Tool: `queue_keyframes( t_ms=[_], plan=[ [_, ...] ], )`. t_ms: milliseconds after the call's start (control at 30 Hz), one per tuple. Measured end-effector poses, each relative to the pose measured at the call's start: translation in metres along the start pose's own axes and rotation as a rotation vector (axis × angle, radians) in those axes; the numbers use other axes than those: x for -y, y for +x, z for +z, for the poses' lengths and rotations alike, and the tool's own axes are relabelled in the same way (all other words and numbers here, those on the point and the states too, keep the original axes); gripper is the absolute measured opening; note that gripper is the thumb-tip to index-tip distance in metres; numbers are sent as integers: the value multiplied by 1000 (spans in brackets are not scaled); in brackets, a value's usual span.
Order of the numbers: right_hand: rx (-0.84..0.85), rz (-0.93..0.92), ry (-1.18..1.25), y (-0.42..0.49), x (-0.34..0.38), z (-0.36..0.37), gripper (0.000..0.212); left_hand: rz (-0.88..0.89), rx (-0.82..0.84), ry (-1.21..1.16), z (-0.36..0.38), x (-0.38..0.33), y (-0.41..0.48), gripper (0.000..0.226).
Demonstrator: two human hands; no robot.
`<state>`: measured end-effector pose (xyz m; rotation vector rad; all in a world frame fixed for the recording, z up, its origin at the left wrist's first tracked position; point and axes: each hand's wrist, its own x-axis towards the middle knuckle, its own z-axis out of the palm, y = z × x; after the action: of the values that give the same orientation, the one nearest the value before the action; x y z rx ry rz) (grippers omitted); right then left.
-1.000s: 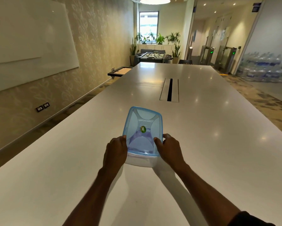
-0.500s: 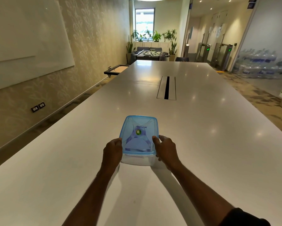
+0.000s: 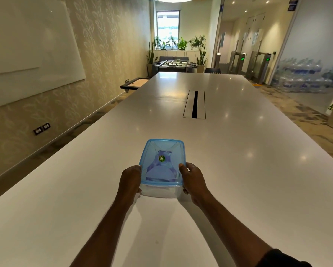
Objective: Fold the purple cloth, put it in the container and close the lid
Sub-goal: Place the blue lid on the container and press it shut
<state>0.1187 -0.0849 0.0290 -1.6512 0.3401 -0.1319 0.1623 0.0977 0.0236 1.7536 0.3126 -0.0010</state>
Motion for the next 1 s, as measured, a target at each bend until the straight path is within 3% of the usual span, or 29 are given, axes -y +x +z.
queue_keyframes(
  t_ms=[100,333,567,1000],
  plan=[
    [-10,-2,5,-1,0,0,24,-49,55,75,-3,-12,15,22],
    [-27,-46,-15,-1,-3,0,23,74,80,313,15,-42,63,52],
    [-19,-75,-15,3,-6,2,20,117,96,477,32,-64,93,50],
    [-27,-115,19,1,-8,4,15,117,101,452,44,-61,112,47]
  ],
)
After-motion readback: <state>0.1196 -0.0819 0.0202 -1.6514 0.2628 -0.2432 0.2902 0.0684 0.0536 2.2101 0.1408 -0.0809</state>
